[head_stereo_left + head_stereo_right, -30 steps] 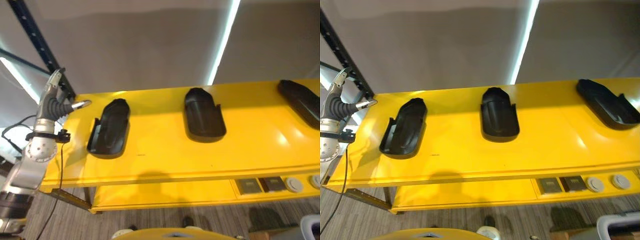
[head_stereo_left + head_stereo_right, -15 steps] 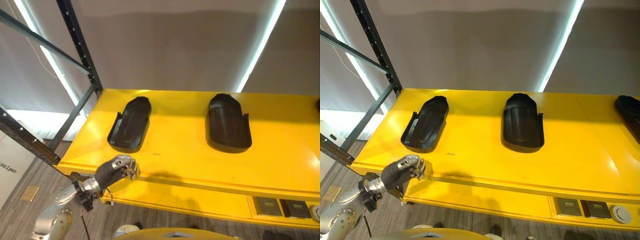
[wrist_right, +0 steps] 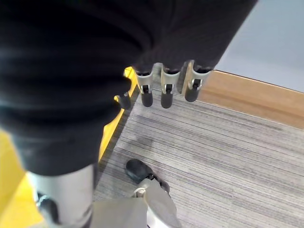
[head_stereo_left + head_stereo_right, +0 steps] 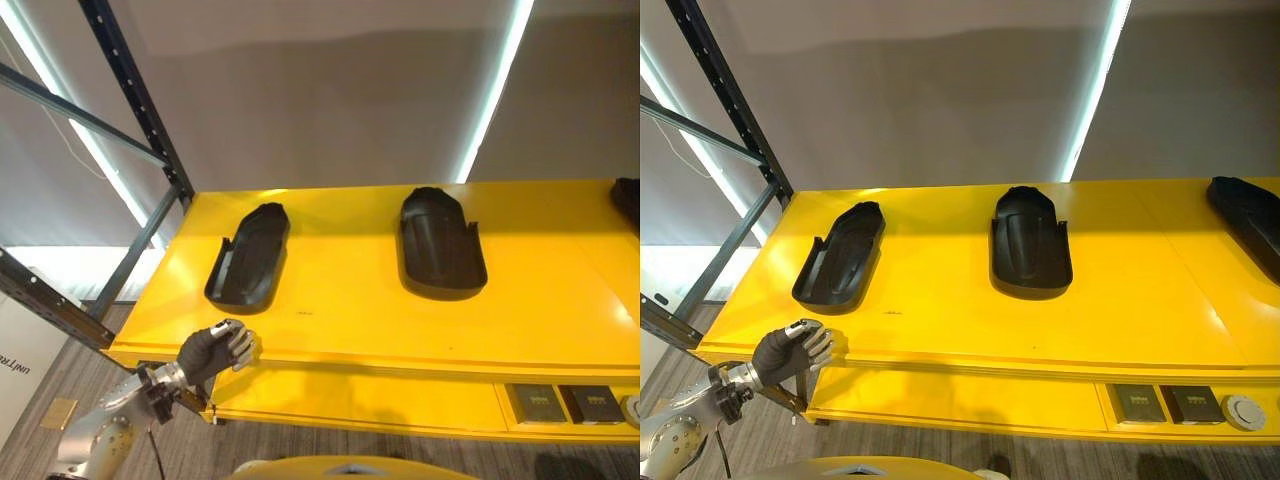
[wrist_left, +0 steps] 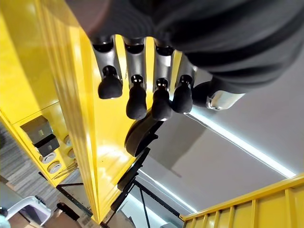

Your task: Move parts from the plastic box to the shelf.

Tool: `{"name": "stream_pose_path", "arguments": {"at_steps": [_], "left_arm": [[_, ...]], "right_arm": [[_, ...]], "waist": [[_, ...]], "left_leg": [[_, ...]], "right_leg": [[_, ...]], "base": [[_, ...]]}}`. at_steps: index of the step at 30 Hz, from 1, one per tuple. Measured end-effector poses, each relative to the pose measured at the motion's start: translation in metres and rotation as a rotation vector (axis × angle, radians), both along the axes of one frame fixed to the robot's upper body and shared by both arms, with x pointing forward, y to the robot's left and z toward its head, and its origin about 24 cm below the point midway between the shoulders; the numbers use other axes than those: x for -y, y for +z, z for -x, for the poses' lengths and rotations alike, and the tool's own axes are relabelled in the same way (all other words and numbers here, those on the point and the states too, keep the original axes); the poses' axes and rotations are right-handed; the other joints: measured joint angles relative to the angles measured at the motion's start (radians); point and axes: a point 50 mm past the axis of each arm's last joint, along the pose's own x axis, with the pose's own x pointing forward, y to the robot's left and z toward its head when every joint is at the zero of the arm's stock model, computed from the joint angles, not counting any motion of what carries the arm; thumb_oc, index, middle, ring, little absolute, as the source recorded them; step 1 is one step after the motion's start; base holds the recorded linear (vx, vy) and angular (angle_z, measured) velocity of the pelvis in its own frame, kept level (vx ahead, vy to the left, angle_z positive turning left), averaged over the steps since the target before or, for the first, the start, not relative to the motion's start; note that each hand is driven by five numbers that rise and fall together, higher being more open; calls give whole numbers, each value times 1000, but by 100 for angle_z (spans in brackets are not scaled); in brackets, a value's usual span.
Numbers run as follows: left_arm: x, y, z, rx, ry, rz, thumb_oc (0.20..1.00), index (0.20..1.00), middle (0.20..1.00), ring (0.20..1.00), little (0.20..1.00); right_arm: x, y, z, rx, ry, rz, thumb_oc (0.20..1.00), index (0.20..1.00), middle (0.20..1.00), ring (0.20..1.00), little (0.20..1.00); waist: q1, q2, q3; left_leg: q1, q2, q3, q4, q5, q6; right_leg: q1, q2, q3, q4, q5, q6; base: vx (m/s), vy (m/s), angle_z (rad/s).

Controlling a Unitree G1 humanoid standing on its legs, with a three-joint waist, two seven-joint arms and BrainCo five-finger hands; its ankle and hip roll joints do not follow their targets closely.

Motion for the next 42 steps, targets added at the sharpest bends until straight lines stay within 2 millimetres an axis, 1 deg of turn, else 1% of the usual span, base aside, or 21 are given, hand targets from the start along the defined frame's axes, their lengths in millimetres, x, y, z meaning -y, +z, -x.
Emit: {"name": "stream_pose_path", "arguments": {"at_steps": [2,4,6,12,16,17,20,25,30,33,35,42], "left_arm": [[-3,-3,-1,-13,15,-7,200,200,200,200,200],[-10,-12,0,-57,53,-25,200,200,200,200,200],[-12,-16,1,-77,72,-34,200,200,200,200,200],[-15,-20,0,-91,74,-62,200,200,200,200,200],[-18,-23,-4,-100,90,-67,200,200,200,200,200],[-21,-27,-5,-116,111,-76,200,200,200,200,200],[-21,-28,-4,-118,114,-76,200,200,200,200,200],[-21,-29,-6,-114,121,-75,200,200,200,200,200],[-23,-32,-12,-115,137,-98,200,200,200,200,200],[-25,-34,-22,-106,175,-104,200,200,200,200,200],[-24,-36,-31,-103,195,-111,200,200,200,200,200],[-23,-36,-42,-94,212,-134,200,200,200,200,200]], "right_arm": [[1,0,0,0,0,2,1000,1000,1000,1000,1000],[2,1,0,1,2,5,1000,1000,1000,1000,1000],[4,1,0,3,5,8,1000,1000,1000,1000,1000],[6,2,5,-13,17,15,1000,1000,1000,1000,1000],[8,3,5,-13,19,20,1000,1000,1000,1000,1000],[8,4,2,-2,24,18,1000,1000,1000,1000,1000],[9,5,-1,7,31,14,1000,1000,1000,1000,1000],[10,5,1,-3,32,12,1000,1000,1000,1000,1000],[10,5,1,-15,66,20,1000,1000,1000,1000,1000],[10,5,0,-17,69,4,1000,1000,1000,1000,1000],[10,5,-1,-16,71,4,1000,1000,1000,1000,1000],[9,6,-4,-10,97,6,1000,1000,1000,1000,1000]], "waist": [[-3,1,-1],[-13,1,-1],[-16,1,0],[-27,1,0],[-31,1,0],[-37,1,0],[-45,0,1],[-50,0,1],[-57,-3,3],[-60,-3,3],[-68,-3,3],[-95,-5,4]], "left_leg": [[0,0,7,0,0,1],[2,0,16,0,-1,2],[2,0,19,0,-2,2],[4,0,23,0,-3,3],[8,0,24,0,-4,3],[8,0,25,0,-5,2],[8,0,30,0,-6,1],[14,0,44,0,-10,2],[15,0,46,0,-11,2],[16,0,48,0,-11,2],[17,1,49,0,-11,2],[21,4,58,0,-10,4]], "right_leg": [[-3,0,6,0,0,0],[-3,1,10,0,1,1],[-5,1,13,0,1,1],[-7,1,17,0,1,2],[-5,1,20,0,1,2],[-5,1,21,0,1,2],[-8,1,27,0,1,2],[-10,2,39,0,2,2],[-10,3,40,0,2,2],[-9,3,41,0,2,2],[-9,4,42,0,2,2],[-10,8,48,0,2,2]], "base": [[10,25,-7],[15,22,-6],[11,18,-6],[2,4,-1],[0,0,0],[11,10,-3],[11,10,-6],[9,8,-6],[1,1,-1],[0,0,0],[0,0,0],[8,0,-3]]}}
